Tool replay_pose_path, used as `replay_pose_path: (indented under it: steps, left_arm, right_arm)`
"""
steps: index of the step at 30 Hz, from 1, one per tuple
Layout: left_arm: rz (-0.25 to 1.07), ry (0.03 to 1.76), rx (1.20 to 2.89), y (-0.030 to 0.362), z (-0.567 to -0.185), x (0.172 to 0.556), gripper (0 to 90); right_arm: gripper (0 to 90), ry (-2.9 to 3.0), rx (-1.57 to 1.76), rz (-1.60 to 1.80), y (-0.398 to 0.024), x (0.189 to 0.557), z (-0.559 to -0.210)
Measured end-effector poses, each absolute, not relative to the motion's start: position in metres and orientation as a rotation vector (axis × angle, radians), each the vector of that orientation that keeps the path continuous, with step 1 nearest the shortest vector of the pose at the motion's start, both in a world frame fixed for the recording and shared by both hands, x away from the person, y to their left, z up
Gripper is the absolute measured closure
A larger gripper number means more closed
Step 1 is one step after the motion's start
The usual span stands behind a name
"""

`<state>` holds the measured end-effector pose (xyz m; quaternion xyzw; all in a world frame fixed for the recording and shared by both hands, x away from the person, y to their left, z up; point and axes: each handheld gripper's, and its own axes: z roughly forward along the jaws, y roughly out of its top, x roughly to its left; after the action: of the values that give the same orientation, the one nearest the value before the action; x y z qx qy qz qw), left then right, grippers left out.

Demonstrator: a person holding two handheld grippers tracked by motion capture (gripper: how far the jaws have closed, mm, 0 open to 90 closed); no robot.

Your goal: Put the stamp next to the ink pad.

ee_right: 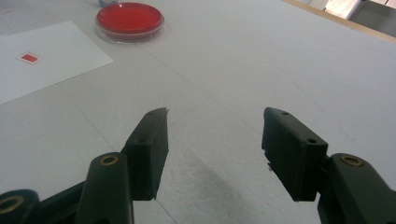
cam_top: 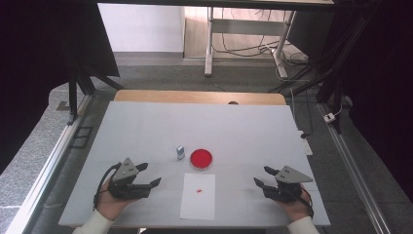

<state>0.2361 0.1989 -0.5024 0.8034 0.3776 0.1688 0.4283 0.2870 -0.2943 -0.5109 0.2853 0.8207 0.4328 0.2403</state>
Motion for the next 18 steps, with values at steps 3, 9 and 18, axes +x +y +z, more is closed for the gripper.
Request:
replay_pose_path:
  steps: [3, 9, 18]
  left_arm:
    - [0.431, 0.948, 2.005, 0.204, -0.505, 0.231, 28.2]
    - [0.432, 0.972, 2.005, 0.211, -0.510, 0.229, 28.3]
    - [0.433, 0.972, 2.011, 0.211, -0.512, 0.229, 28.3]
  right_arm:
    - [40.8, 2.243, 0.776, 1.184, -0.295, 0.287, -0.511]
    - [40.8, 2.240, 0.778, 1.185, -0.297, 0.288, -0.512]
    - [40.8, 2.232, 0.757, 1.192, -0.297, 0.287, -0.511]
